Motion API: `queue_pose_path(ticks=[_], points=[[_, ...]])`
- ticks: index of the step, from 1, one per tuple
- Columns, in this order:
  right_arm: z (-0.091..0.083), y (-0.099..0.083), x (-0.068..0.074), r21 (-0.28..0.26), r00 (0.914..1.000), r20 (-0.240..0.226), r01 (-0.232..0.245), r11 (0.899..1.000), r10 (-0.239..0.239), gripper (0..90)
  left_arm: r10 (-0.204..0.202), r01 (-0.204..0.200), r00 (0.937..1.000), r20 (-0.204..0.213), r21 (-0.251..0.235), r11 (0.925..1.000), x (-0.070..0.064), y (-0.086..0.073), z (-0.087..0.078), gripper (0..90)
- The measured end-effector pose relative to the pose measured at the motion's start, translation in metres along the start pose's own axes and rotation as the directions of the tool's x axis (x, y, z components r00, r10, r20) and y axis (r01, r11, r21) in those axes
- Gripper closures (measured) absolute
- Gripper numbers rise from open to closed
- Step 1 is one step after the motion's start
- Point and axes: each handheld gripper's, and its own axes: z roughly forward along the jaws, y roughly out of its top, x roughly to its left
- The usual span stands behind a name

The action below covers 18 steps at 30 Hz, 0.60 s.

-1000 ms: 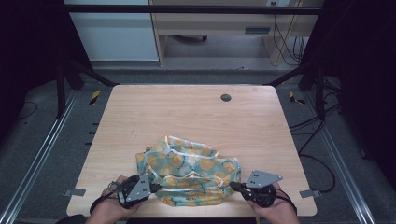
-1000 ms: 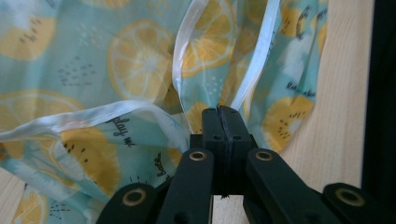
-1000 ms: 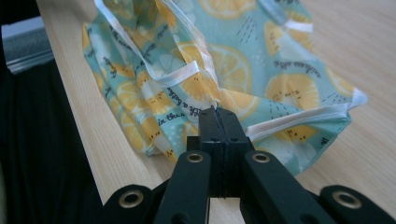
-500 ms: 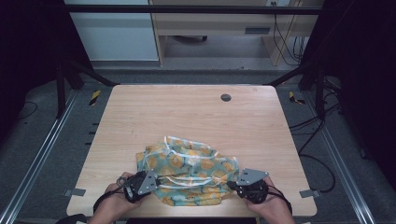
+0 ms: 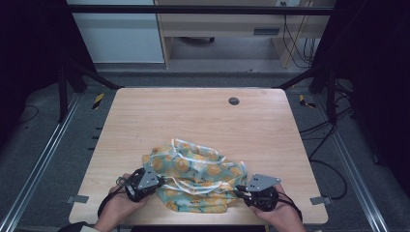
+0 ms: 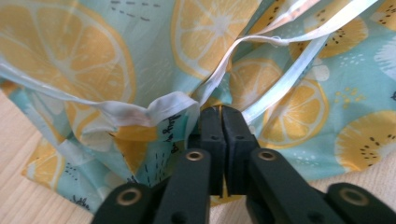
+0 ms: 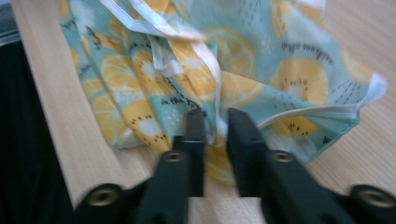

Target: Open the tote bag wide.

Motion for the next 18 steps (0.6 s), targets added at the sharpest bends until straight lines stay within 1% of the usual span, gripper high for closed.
queue_pose_path(ticks=[2, 3, 5, 6, 7, 9, 10, 11, 12, 13, 14, 16, 17, 18], points=[[-0.006, 0.002, 0.002, -0.028, 0.9999, 0.002, -0.011, 1.0, 0.011, 61.1, 0.001, -0.001, 0.9999, -0.012, -0.002, 1.0, -0.001, 0.0, -0.002, 84.6], [-0.011, 0.005, 0.003, -0.044, 0.9999, 0.003, -0.013, 0.999, 0.013, 54.5, 0.0, 0.0, 0.9999, -0.016, -0.003, 1.0, -0.001, 0.0, -0.004, 83.0], [-0.018, 0.01, 0.003, -0.067, 0.9998, 0.01, -0.017, 0.998, 0.017, 47.6, -0.004, 0.003, 0.9995, -0.03, -0.014, 0.9999, -0.003, -0.002, -0.008, 79.2], [-0.023, 0.014, 0.003, -0.077, 0.9996, 0.01, -0.027, 0.997, 0.028, 43.9, -0.013, 0.012, 0.9992, -0.038, -0.02, 0.9997, -0.004, -0.002, -0.01, 74.8], [-0.026, 0.016, 0.002, -0.086, 0.9994, 0.012, -0.031, 0.996, 0.033, 42.1, -0.023, 0.022, 0.9989, -0.041, -0.029, 0.9993, -0.005, -0.003, -0.013, 70.9], [-0.03, 0.025, 0.0, -0.096, 0.9994, 0.022, -0.025, 0.995, 0.027, 39.3, -0.048, 0.046, 0.9981, -0.037, -0.064, 0.9969, -0.008, -0.004, -0.02, 65.3], [-0.031, 0.03, -0.001, -0.097, 0.9994, 0.029, -0.018, 0.995, 0.021, 38.8, -0.053, 0.05, 0.9978, -0.04, -0.078, 0.9957, -0.009, -0.004, -0.023, 62.6], [-0.03, 0.036, -0.002, -0.099, 0.9992, 0.037, -0.015, 0.995, 0.018, 37.2, -0.048, 0.044, 0.998, -0.041, -0.093, 0.9947, -0.01, -0.003, -0.028, 59.6], [-0.027, 0.042, -0.004, -0.1, 0.9988, 0.043, -0.018, 0.995, 0.023, 35.8, -0.054, 0.05, 0.9977, -0.039, -0.113, 0.9923, -0.012, -0.002, -0.032, 56.9], [-0.024, 0.049, -0.005, -0.099, 0.9985, 0.046, -0.025, 0.995, 0.029, 35.4, -0.072, 0.066, 0.9967, -0.038, -0.139, 0.9881, -0.013, -0.001, -0.035, 53.7], [-0.019, 0.055, -0.006, -0.102, 0.9985, 0.048, -0.019, 0.995, 0.024, 34.5, -0.089, 0.082, 0.9956, -0.031, -0.167, 0.9825, -0.015, 0.001, -0.038, 51.0], [-0.007, 0.068, -0.004, -0.091, 0.9986, 0.051, -0.007, 0.996, 0.012, 30.3, -0.11, 0.109, 0.9939, 0.008, -0.216, 0.9702, -0.018, 0.006, -0.042, 50.2], [0.001, 0.075, -0.002, -0.08, 0.9989, 0.046, 0.004, 0.997, 0.0, 28.2, -0.113, 0.114, 0.9935, 0.018, -0.226, 0.9674, -0.02, 0.008, -0.042, 49.7], [0.007, 0.079, 0.0, -0.075, 0.9992, 0.04, 0.01, 0.997, -0.007, 27.1, -0.112, 0.116, 0.9933, 0.031, -0.228, 0.9667, -0.022, 0.01, -0.041, 49.2]])
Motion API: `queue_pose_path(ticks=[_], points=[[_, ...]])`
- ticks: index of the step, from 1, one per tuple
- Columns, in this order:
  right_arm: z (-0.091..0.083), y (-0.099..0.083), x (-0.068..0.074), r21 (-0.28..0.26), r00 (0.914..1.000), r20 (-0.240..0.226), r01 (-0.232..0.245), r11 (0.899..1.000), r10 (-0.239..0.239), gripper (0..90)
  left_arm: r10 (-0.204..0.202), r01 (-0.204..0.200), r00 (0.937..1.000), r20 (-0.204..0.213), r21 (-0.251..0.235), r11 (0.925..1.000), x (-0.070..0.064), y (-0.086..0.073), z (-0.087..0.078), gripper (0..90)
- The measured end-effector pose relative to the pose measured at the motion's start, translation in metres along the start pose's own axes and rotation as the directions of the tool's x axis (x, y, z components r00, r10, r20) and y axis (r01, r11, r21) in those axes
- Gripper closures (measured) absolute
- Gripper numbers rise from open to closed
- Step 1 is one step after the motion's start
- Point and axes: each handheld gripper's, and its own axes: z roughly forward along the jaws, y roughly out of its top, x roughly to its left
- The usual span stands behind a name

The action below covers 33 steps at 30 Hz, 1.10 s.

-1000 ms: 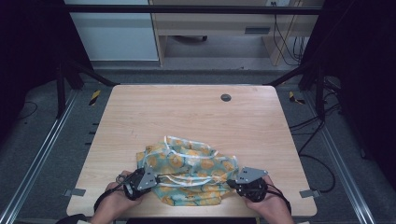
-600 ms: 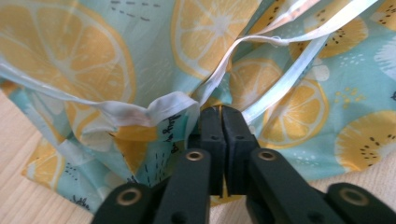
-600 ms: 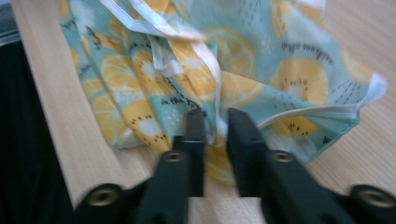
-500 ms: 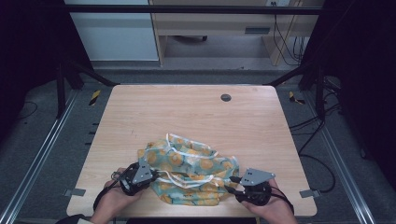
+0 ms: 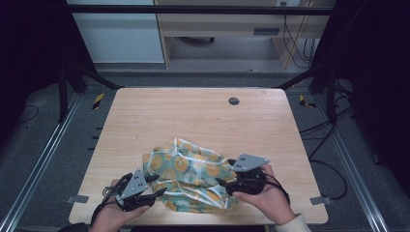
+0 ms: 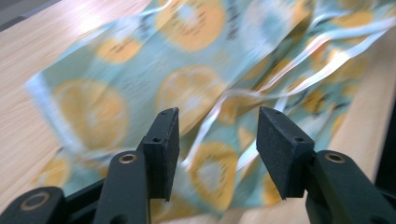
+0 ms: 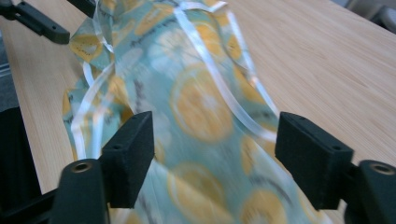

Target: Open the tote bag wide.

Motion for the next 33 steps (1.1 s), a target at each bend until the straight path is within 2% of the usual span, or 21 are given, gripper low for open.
queue_pose_path(ticks=[5, 7, 10, 11, 12, 13, 14, 15, 17, 18, 20, 22, 25, 26, 28, 30, 33], points=[[0.031, 0.01, 0.015, 0.043, 0.9989, 0.002, 0.048, 0.998, -0.048, 13.6, 0.027, -0.027, 0.9996, -0.001, 0.034, 0.999, -0.008, 0.002, 0.009, 47.0], [0.039, 0.009, 0.021, 0.054, 0.9981, 0.01, 0.061, 0.997, -0.061, 7.2, 0.019, -0.019, 0.9998, -0.005, 0.032, 0.9993, -0.007, 0.002, 0.008, 46.8], [0.049, 0.006, 0.027, 0.108, 0.9941, 0.045, 0.093, 0.99, -0.099, 7.4, -0.006, 0.006, 0.9999, -0.009, 0.016, 0.9999, -0.004, 0.003, 0.007, 46.8], [0.051, 0.005, 0.028, 0.12, 0.9931, 0.058, 0.094, 0.988, -0.102, 13.5, -0.001, 0.001, 0.9999, -0.016, 0.016, 0.9999, -0.004, 0.003, 0.007, 46.8], [0.051, 0.006, 0.029, 0.117, 0.9907, 0.077, 0.103, 0.988, -0.113, 26.1, 0.005, -0.005, 0.9997, -0.022, 0.019, 0.9998, -0.005, 0.003, 0.007, 46.8], [0.049, 0.007, 0.029, 0.104, 0.9899, 0.082, 0.107, 0.989, -0.116, 31.6, 0.008, -0.007, 0.9997, -0.022, 0.022, 0.9997, -0.005, 0.003, 0.006, 46.7], [0.046, 0.009, 0.029, 0.086, 0.9912, 0.087, 0.092, 0.992, -0.099, 38.1, 0.009, -0.009, 0.9996, -0.026, 0.02, 0.9998, -0.006, 0.003, 0.006, 46.6], [0.042, 0.01, 0.029, 0.067, 0.9919, 0.087, 0.087, 0.994, -0.093, 52.1, 0.012, -0.012, 0.9995, -0.029, 0.016, 0.9998, -0.006, 0.004, 0.006, 46.7], [0.035, 0.015, 0.027, 0.036, 0.9899, 0.105, 0.092, 0.995, -0.095, 69.2, 0.02, -0.02, 0.9995, -0.024, 0.011, 0.9997, -0.008, 0.006, 0.006, 47.1], [0.033, 0.018, 0.026, 0.026, 0.9914, 0.095, 0.088, 0.996, -0.09, 79.0, 0.025, -0.025, 0.9995, -0.021, 0.001, 0.9997, -0.01, 0.008, 0.007, 47.3], [0.031, 0.024, 0.023, 0.006, 0.9926, 0.087, 0.085, 0.996, -0.085, 87.4, 0.045, -0.045, 0.999, -0.004, -0.011, 0.9989, -0.016, 0.013, 0.007, 47.2], [0.029, 0.032, 0.02, -0.02, 0.9917, 0.1, 0.082, 0.996, -0.08, 89.9, 0.064, -0.064, 0.9979, 0.006, -0.029, 0.9976, -0.023, 0.018, 0.006, 46.9], [0.026, 0.046, 0.016, -0.048, 0.9954, 0.08, 0.057, 0.997, -0.053, 89.9, 0.076, -0.075, 0.9971, 0.01, -0.064, 0.9952, -0.029, 0.027, 0.008, 46.2], [0.025, 0.051, 0.015, -0.052, 0.9958, 0.075, 0.057, 0.997, -0.053, 89.9, 0.084, -0.083, 0.9965, 0.01, -0.069, 0.9942, -0.028, 0.03, 0.011, 45.6], [0.024, 0.061, 0.012, -0.073, 0.9977, 0.056, 0.041, 0.996, -0.037, 89.8, 0.073, -0.074, 0.9973, -0.013, -0.07, 0.9948, -0.026, 0.035, 0.016, 41.9], [0.025, 0.067, 0.01, -0.073, 0.9986, 0.044, 0.032, 0.997, -0.029, 89.7, 0.064, -0.064, 0.9979, 0.004, -0.082, 0.9946, -0.023, 0.038, 0.023, 40.7], [0.028, 0.076, 0.008, -0.079, 0.9993, 0.027, 0.026, 0.997, -0.024, 89.6, 0.107, -0.107, 0.9942, -0.013, -0.067, 0.992, -0.018, 0.041, 0.033, 38.0]])
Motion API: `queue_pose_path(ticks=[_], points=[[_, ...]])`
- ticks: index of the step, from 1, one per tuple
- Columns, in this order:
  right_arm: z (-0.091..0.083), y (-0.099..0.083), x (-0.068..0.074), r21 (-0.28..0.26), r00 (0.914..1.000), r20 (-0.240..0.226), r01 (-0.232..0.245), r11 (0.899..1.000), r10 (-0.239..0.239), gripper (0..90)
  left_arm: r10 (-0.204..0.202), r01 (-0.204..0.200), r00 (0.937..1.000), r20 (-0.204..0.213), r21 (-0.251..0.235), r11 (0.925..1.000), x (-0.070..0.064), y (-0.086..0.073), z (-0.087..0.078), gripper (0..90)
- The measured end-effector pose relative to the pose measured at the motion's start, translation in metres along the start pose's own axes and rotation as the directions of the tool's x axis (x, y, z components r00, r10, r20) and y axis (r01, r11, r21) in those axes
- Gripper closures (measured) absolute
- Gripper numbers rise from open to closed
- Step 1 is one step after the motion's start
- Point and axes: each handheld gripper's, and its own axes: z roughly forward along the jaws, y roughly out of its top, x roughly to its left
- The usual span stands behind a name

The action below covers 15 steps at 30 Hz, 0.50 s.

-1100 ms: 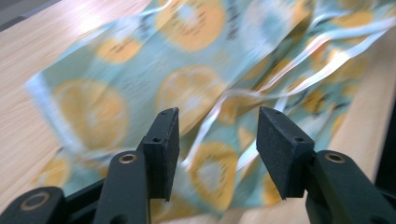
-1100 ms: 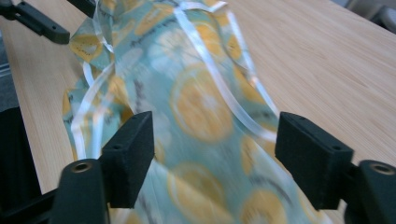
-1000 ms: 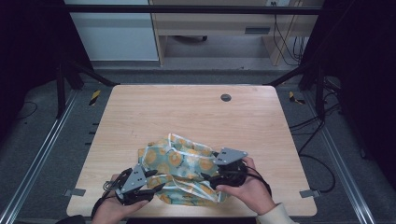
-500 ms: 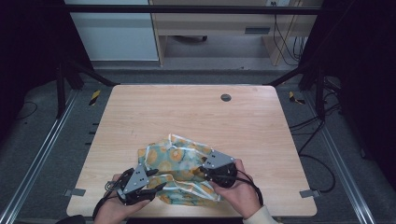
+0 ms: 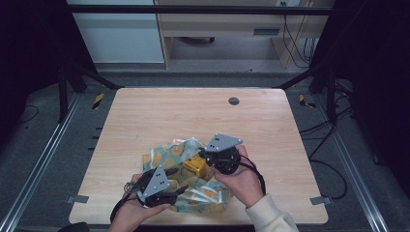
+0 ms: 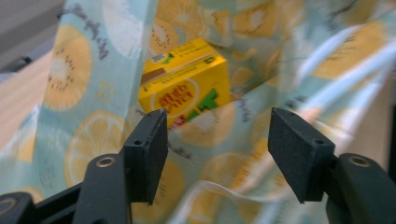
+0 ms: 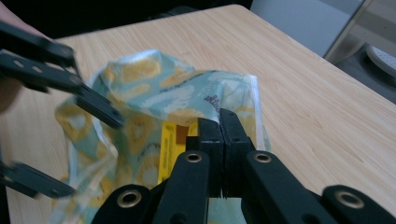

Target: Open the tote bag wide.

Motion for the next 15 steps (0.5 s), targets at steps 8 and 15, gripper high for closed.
queue_pose_path(ticks=[8, 15], points=[[0.009, 0.023, -0.001, -0.023, 0.9982, -0.055, -0.026, 0.999, 0.024, 89.7, -0.002, 0.002, 0.9999, -0.012, 0.018, 0.9998, 0.028, -0.006, 0.016, 26.6], [0.016, 0.029, 0.0, -0.007, 0.9974, -0.07, -0.018, 1.0, 0.017, 89.8, -0.014, 0.011, 0.9983, 0.057, 0.061, 0.9981, 0.043, -0.013, 0.033, 16.9]])
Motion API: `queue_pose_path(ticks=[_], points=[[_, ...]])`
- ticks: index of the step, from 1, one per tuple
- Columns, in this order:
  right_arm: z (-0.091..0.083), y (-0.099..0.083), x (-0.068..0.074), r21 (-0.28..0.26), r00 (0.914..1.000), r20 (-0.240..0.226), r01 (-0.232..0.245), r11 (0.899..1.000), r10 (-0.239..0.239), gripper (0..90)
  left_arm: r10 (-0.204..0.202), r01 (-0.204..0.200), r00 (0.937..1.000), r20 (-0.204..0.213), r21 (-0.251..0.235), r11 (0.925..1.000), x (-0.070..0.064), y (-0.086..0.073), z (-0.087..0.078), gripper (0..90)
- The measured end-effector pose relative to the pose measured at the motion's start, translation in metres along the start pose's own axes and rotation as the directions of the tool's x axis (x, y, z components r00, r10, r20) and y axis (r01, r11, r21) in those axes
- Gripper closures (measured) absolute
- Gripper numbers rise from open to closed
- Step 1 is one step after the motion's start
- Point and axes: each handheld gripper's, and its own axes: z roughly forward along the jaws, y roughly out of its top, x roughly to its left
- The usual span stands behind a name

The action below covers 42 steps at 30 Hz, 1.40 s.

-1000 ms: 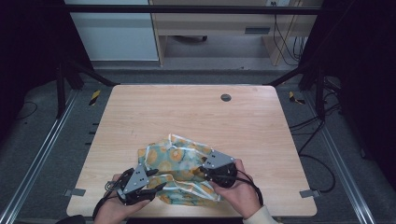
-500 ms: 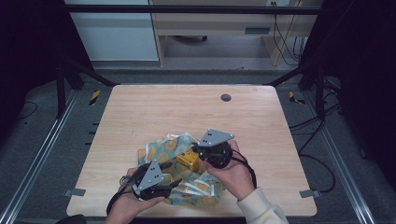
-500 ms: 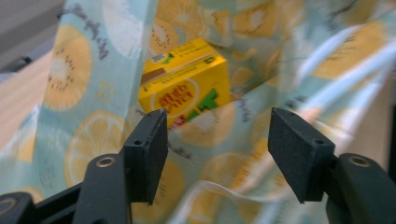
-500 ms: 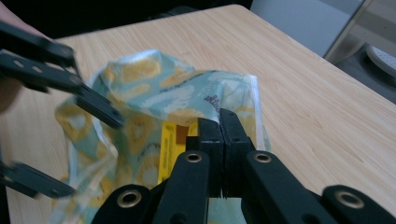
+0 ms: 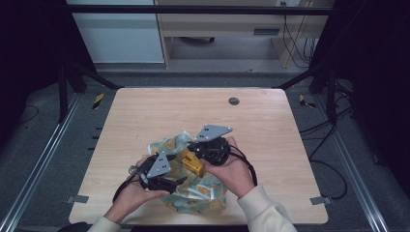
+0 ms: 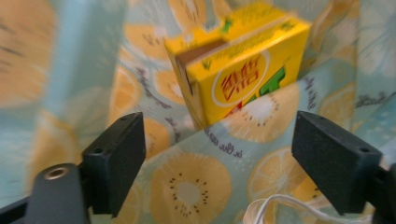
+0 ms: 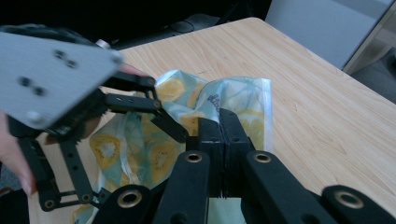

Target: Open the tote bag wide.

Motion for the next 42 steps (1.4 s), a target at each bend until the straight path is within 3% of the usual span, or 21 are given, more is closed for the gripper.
queue_pose_path(ticks=[3, 6, 8, 10, 13, 15, 19, 21, 26, 33, 42], points=[[0.003, 0.0, -0.001, 0.003, 1.0, -0.006, -0.002, 1.0, 0.002, 89.8, 0.001, -0.002, 0.9996, 0.027, 0.059, 0.9982, 0.004, -0.003, 0.012, 16.8], [0.005, -0.001, -0.003, 0.012, 1.0, -0.007, 0.002, 1.0, -0.001, 89.9, -0.027, 0.022, 0.9984, 0.05, 0.095, 0.9952, 0.005, -0.008, 0.016, 19.5], [0.005, -0.001, -0.006, 0.016, 1.0, -0.001, 0.003, 1.0, -0.003, 90.0, -0.048, 0.041, 0.9971, 0.059, 0.115, 0.9925, 0.004, -0.01, 0.016, 29.0], [0.006, -0.002, -0.011, 0.021, 1.0, 0.006, -0.006, 1.0, 0.006, 90.0, -0.043, 0.039, 0.9985, 0.035, 0.132, 0.9905, 0.003, -0.011, 0.015, 39.7], [0.01, -0.005, -0.02, 0.034, 0.9995, 0.025, -0.019, 0.999, 0.018, 90.0, -0.011, 0.011, 0.9999, 0.0, 0.176, 0.9844, -0.002, -0.012, 0.012, 58.2], [0.013, -0.008, -0.03, 0.04, 0.9984, 0.042, -0.038, 0.998, 0.036, 90.0, -0.004, 0.004, 1.0, -0.001, 0.182, 0.9832, -0.004, -0.012, 0.008, 71.7], [0.019, -0.017, -0.047, 0.062, 0.9956, 0.07, -0.068, 0.996, 0.063, 90.0, 0.027, -0.023, 0.9994, -0.02, 0.174, 0.9845, -0.013, -0.01, -0.007, 84.0], [0.024, -0.026, -0.057, 0.08, 0.993, 0.079, -0.094, 0.992, 0.087, 90.0, 0.028, -0.022, 0.9987, -0.044, 0.127, 0.9916, -0.018, -0.007, -0.018, 85.7], [0.034, -0.043, -0.073, 0.108, 0.9874, 0.103, -0.131, 0.985, 0.12, 90.0, 0.045, -0.041, 0.9965, -0.071, 0.062, 0.9972, -0.026, 0.001, -0.031, 88.4], [0.046, -0.063, -0.09, 0.129, 0.9776, 0.124, -0.186, 0.974, 0.17, 90.0, 0.061, -0.055, 0.9923, -0.108, 0.058, 0.9968, -0.029, 0.001, -0.032, 90.0], [0.035, -0.079, -0.111, 0.127, 0.9644, 0.173, -0.224, 0.966, 0.2, 90.0, 0.063, -0.057, 0.9926, -0.103, 0.06, 0.9965, -0.033, -0.004, -0.042, 90.0]])
